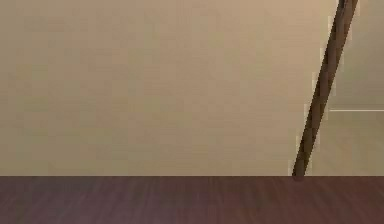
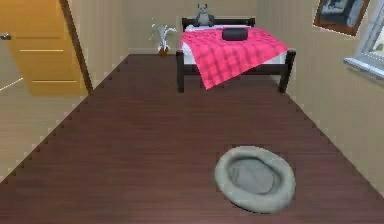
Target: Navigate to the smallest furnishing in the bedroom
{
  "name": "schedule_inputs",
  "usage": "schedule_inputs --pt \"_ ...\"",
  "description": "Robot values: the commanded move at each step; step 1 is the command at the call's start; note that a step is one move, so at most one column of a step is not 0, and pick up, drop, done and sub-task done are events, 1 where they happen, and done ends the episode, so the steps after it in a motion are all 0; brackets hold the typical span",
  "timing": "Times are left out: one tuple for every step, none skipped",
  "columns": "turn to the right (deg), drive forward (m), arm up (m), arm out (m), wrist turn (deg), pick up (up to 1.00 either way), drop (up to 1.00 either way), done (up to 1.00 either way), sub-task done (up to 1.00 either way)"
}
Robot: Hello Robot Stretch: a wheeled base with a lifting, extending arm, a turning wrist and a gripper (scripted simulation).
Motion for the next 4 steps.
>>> schedule_inputs --pt "-45.0 0.00 0.00 0.00 0.0 0.00 0.00 0.00 0.00" --pt "-45.0 0.00 0.00 0.00 0.0 0.00 0.00 0.00 0.00" --pt "0.0 1.00 0.00 0.00 0.0 0.00 0.00 0.00 0.00" --pt "0.0 0.35 0.00 0.00 0.0 0.00 0.00 0.00 0.00"
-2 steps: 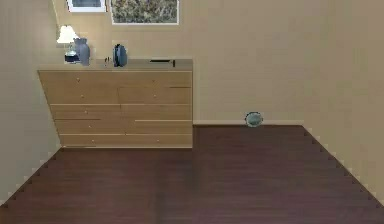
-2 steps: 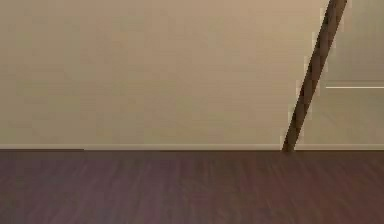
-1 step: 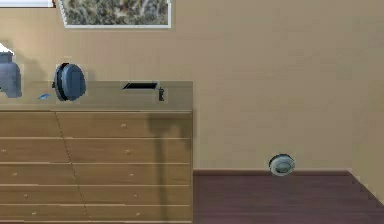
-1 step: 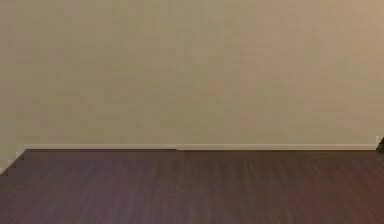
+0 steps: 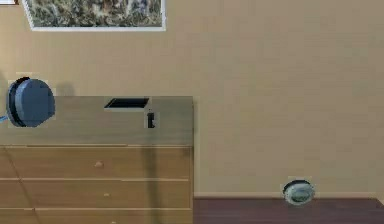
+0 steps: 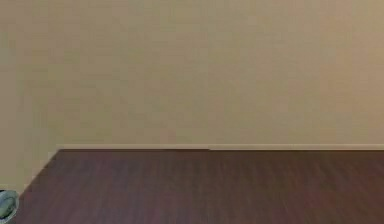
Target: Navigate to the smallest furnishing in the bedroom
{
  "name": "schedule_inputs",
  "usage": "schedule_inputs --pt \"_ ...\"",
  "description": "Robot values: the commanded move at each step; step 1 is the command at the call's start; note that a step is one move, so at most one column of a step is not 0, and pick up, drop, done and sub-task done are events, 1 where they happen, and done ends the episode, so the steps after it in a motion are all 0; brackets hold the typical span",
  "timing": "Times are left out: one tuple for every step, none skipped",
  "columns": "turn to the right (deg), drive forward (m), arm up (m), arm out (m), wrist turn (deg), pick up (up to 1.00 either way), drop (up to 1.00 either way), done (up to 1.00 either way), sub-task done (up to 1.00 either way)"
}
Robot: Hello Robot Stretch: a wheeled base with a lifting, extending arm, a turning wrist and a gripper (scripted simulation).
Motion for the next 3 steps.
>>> schedule_inputs --pt "45.0 0.00 0.00 0.00 0.0 0.00 0.00 0.00 0.00" --pt "45.0 0.00 0.00 0.00 0.0 0.00 0.00 0.00 0.00" --pt "45.0 0.00 0.00 0.00 0.0 0.00 0.00 0.00 0.00"
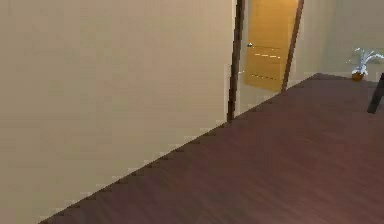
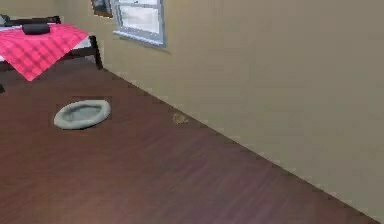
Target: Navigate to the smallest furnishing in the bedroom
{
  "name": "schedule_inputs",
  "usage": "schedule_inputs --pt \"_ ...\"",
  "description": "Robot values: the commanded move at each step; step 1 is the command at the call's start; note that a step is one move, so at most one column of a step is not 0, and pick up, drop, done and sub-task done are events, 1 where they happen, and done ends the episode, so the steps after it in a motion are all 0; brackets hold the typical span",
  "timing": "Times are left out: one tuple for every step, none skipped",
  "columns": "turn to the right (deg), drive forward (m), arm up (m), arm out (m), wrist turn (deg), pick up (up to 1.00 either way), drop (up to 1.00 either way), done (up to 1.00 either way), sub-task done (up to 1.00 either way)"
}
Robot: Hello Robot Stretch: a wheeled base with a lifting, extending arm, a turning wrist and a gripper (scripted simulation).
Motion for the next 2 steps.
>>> schedule_inputs --pt "36.0 0.00 0.00 0.00 0.0 0.00 0.00 0.00 0.00" --pt "0.0 1.00 0.00 0.00 0.0 0.00 0.00 0.00 0.00"
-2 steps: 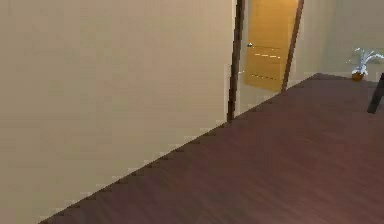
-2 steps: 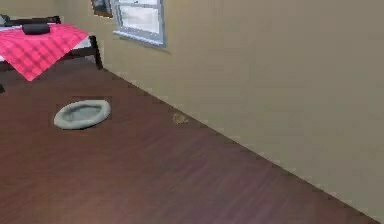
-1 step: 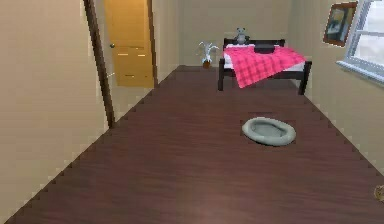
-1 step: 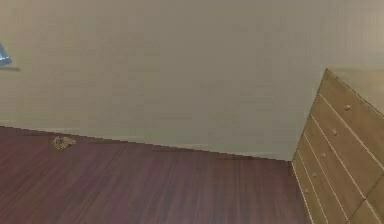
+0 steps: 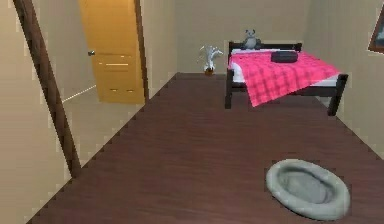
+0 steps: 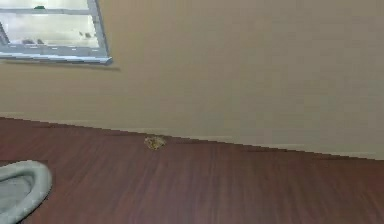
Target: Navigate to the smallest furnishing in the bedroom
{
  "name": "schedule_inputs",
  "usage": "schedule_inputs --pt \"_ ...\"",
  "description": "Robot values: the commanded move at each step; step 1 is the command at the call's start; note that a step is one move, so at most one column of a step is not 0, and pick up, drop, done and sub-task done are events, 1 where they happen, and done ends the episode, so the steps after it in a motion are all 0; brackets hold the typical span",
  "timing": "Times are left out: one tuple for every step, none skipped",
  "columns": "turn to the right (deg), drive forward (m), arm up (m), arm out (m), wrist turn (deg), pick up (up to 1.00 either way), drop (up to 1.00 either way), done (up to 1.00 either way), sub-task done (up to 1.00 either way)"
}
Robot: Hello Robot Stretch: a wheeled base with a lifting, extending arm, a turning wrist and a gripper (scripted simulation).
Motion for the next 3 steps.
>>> schedule_inputs --pt "3.0 0.00 0.00 0.00 0.0 0.00 0.00 0.00 0.00" --pt "0.0 1.00 0.00 0.00 0.0 0.00 0.00 0.00 0.00" --pt "12.0 0.00 0.00 0.00 0.0 0.00 0.00 0.00 0.00"
